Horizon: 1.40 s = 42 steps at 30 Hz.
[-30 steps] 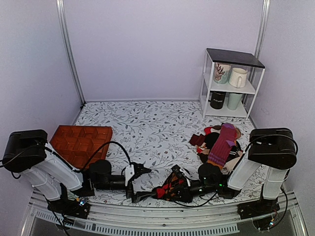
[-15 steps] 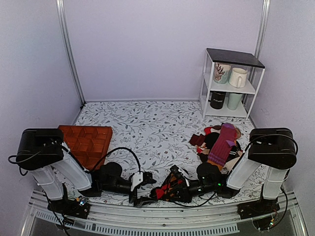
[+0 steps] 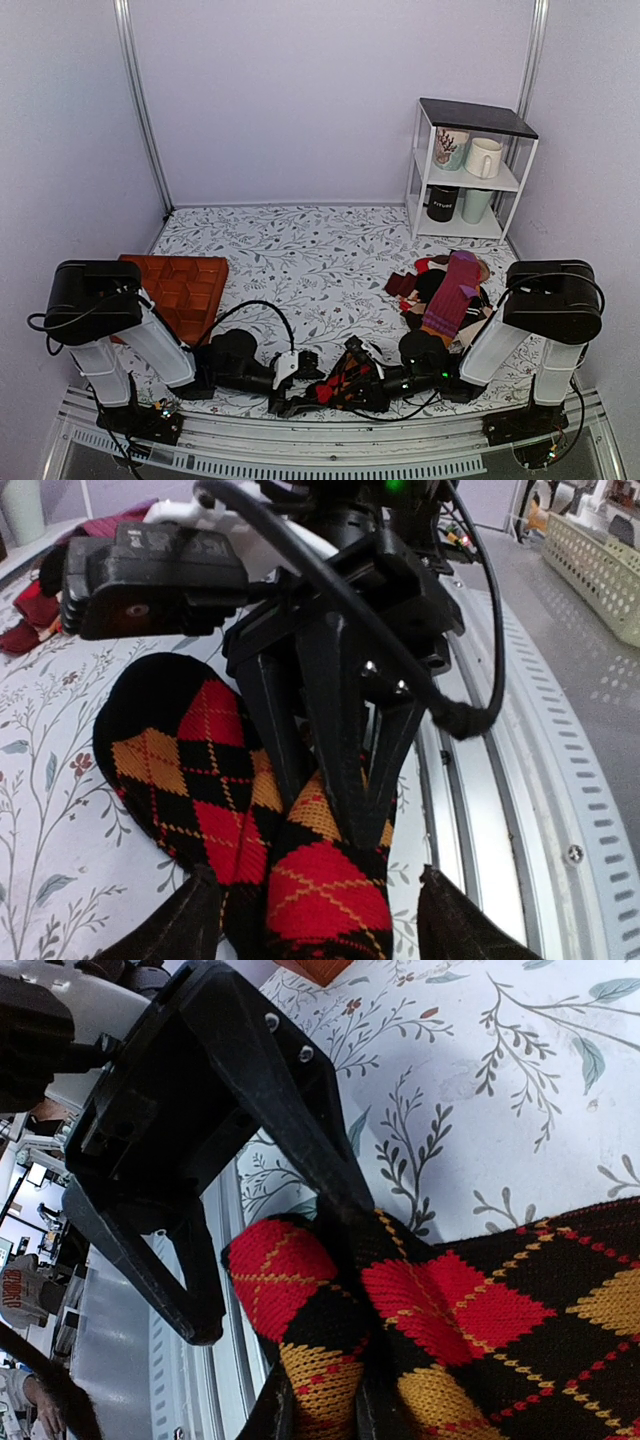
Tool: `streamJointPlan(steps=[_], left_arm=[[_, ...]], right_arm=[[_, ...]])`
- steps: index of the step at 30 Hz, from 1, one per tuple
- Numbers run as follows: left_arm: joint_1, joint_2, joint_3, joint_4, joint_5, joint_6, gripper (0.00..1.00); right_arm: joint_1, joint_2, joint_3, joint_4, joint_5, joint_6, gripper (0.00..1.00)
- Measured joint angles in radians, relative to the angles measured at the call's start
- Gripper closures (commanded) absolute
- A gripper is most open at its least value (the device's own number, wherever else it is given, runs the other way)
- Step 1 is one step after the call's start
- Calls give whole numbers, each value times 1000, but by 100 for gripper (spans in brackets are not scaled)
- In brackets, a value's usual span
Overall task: Roll the socks
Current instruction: Roll the sock at the center of the board.
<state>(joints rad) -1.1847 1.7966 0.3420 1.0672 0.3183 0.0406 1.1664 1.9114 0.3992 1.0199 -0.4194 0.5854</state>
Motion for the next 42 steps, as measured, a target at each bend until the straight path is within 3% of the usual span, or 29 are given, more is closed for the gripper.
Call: streamJointPlan(steps=[3,8,16,22,24,30,37,42], left_arm=[[0,24,17,-3,8,2,41],[0,51,21,-13,14,0,42],[0,51,29,-45,15,-3,61],[0,57,50,-75,35,-3,85],[0,57,53,-80,40,1,100],[10,49,82,-146,82,13,100],[43,27,310,-627,189,-26,100],[51,38,395,-797,222,-83,100]], right_arm=[[-1,0,0,0,-2,0,92],[-1,0,0,0,-2,-2,92],[-2,0,1,-2,-3,-3,92],[-2,0,1,-2,-3,-3,92],[-2,0,1,-2,-4,-3,92],[-6,0,2,-3,-16,-8,90],[-24,-36,-19,-45,-43,-12,74],[-18,-76,-12,-108,-30,-28,61]])
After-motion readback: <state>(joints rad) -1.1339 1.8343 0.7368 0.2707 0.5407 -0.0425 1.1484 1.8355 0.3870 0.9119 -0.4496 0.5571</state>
